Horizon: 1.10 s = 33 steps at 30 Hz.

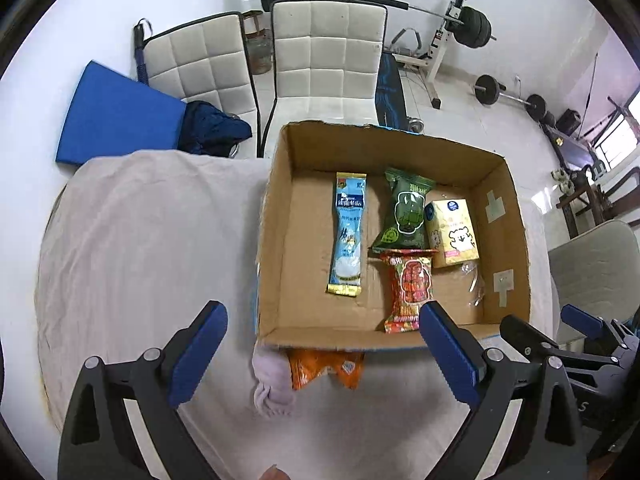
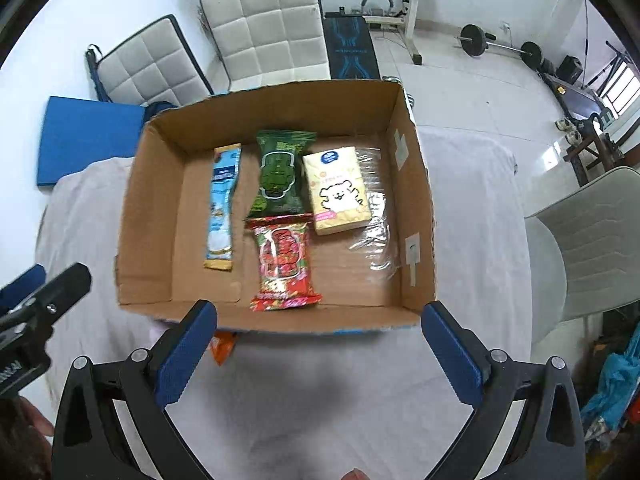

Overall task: Organize soft objects
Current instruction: 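Grasp the lilac towel with the left tool while the right grasps the orange bag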

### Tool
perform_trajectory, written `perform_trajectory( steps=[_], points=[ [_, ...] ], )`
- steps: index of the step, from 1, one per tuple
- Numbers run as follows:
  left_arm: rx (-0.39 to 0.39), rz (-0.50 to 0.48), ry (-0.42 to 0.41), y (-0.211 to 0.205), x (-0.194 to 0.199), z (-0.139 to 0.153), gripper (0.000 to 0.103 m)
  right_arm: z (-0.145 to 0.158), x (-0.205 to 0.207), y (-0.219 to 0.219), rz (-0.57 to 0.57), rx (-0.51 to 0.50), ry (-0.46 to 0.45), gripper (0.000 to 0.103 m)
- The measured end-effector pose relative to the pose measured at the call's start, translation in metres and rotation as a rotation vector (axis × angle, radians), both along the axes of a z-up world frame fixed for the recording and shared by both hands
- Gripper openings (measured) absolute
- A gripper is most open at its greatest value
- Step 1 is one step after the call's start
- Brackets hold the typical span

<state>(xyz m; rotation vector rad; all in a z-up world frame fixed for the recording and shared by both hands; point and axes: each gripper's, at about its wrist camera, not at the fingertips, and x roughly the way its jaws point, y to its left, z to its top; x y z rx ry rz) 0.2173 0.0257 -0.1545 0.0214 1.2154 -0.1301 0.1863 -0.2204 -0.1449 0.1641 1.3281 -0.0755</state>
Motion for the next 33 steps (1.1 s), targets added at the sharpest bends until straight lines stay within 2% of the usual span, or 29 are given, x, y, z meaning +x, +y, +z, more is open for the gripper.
perform_trajectory(
  steps=[4, 7, 13, 18, 20, 26, 27, 29, 30, 31, 33],
  points=[
    [-0.003, 0.04, -0.006, 0.015, -0.012, 0.001, 0.098, 0.007, -0.015, 0.009, 0.019, 0.037, -0.011, 0.103],
    [-0.009, 0.087, 0.013, 0.035, -0.019, -0.006, 0.098, -0.003, -0.028, 0.023, 0.038, 0.095, 0.021, 0.103],
    [0.054, 0.157, 0.093, 0.074, -0.034, -0.046, 0.098, -0.065, -0.037, 0.063, 0.086, 0.212, 0.145, 0.103],
    [0.072, 0.226, 0.169, 0.104, -0.046, -0.083, 0.098, -0.124, -0.033, 0.084, 0.018, 0.316, 0.258, 0.103],
    [0.081, 0.238, 0.19, 0.111, -0.049, -0.093, 0.098, -0.144, -0.032, 0.092, -0.024, 0.351, 0.276, 0.103],
    [0.11, 0.267, 0.231, 0.126, -0.053, -0.124, 0.098, -0.181, -0.026, 0.111, -0.117, 0.362, 0.266, 0.103],
    [0.125, 0.268, 0.233, 0.127, -0.054, -0.127, 0.098, -0.185, -0.026, 0.113, -0.124, 0.359, 0.265, 0.101],
    [0.144, 0.265, 0.239, 0.129, -0.052, -0.135, 0.098, -0.194, -0.024, 0.118, -0.138, 0.36, 0.262, 0.091],
    [0.148, 0.267, 0.241, 0.129, -0.053, -0.137, 0.098, -0.197, -0.024, 0.12, -0.144, 0.365, 0.251, 0.076],
    [0.151, 0.265, 0.244, 0.13, -0.054, -0.138, 0.098, -0.198, -0.024, 0.122, -0.14, 0.362, 0.234, 0.068],
    [0.157, 0.26, 0.251, 0.13, -0.053, -0.143, 0.098, -0.198, -0.025, 0.124, -0.14, 0.371, 0.219, 0.065]
  ],
)
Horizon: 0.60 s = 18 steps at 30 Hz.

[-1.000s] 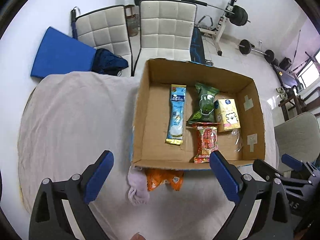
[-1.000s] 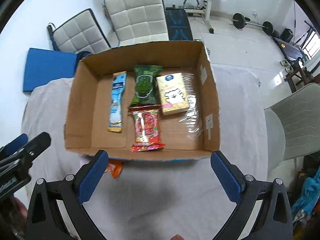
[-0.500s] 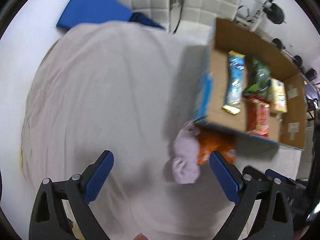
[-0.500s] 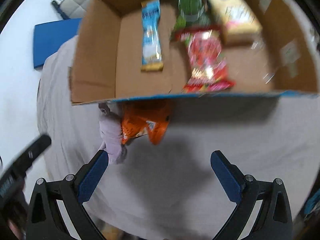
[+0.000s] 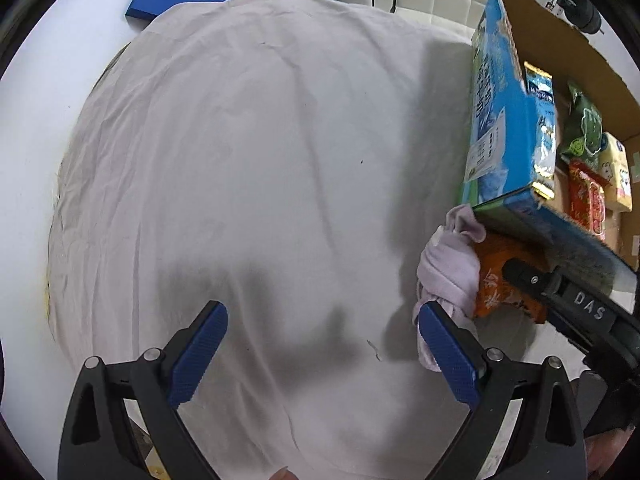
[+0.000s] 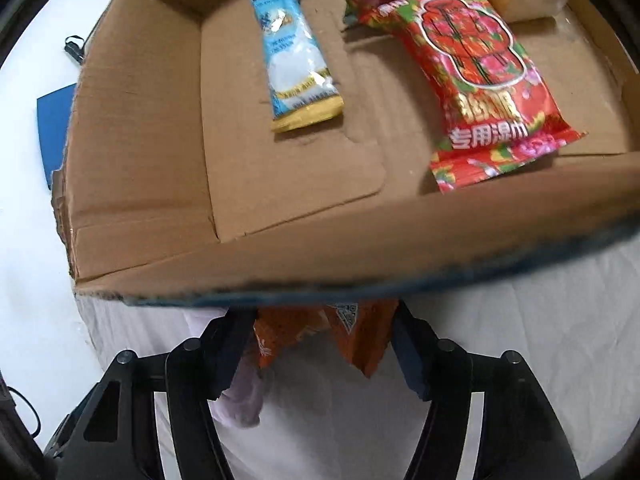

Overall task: Organize soft objects
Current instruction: 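Grasp the lilac towel with the left tool while the right grasps the orange bag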

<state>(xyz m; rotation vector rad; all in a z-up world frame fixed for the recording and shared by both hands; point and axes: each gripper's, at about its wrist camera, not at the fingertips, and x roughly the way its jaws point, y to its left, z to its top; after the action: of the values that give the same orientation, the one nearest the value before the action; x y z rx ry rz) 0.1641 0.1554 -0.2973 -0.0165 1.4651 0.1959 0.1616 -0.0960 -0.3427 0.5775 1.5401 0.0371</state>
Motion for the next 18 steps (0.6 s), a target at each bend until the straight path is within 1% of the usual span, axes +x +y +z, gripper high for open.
perform_trajectory(
  steps=[2, 3, 5, 8, 13, 16, 18],
  points=[
    [-0.001, -0.007, 0.003, -0.002, 0.001, -0.001, 0.098, 0.0, -0.003, 0.0, 0.0, 0.004, 0.001, 0.052],
    [0.0, -0.013, 0.007, -0.003, 0.002, -0.003, 0.098, 0.0, -0.005, -0.002, 0.0, 0.0, 0.001, 0.051],
    [-0.007, -0.021, 0.015, -0.006, 0.003, -0.004, 0.098, 0.002, -0.011, -0.006, 0.01, 0.001, -0.006, 0.044],
    [-0.023, -0.045, 0.026, -0.016, 0.006, -0.008, 0.098, 0.007, -0.017, -0.013, 0.015, -0.014, -0.011, 0.041],
    [-0.048, -0.109, 0.041, -0.042, 0.016, -0.014, 0.098, 0.019, -0.034, -0.034, 0.004, -0.036, -0.012, 0.039],
    [-0.058, -0.149, 0.068, -0.058, 0.024, -0.024, 0.098, 0.027, -0.046, -0.046, 0.0, -0.058, -0.021, 0.039],
    [-0.074, -0.165, 0.103, -0.067, 0.029, -0.037, 0.098, 0.031, -0.052, -0.051, -0.006, -0.071, -0.027, 0.038]
  ],
)
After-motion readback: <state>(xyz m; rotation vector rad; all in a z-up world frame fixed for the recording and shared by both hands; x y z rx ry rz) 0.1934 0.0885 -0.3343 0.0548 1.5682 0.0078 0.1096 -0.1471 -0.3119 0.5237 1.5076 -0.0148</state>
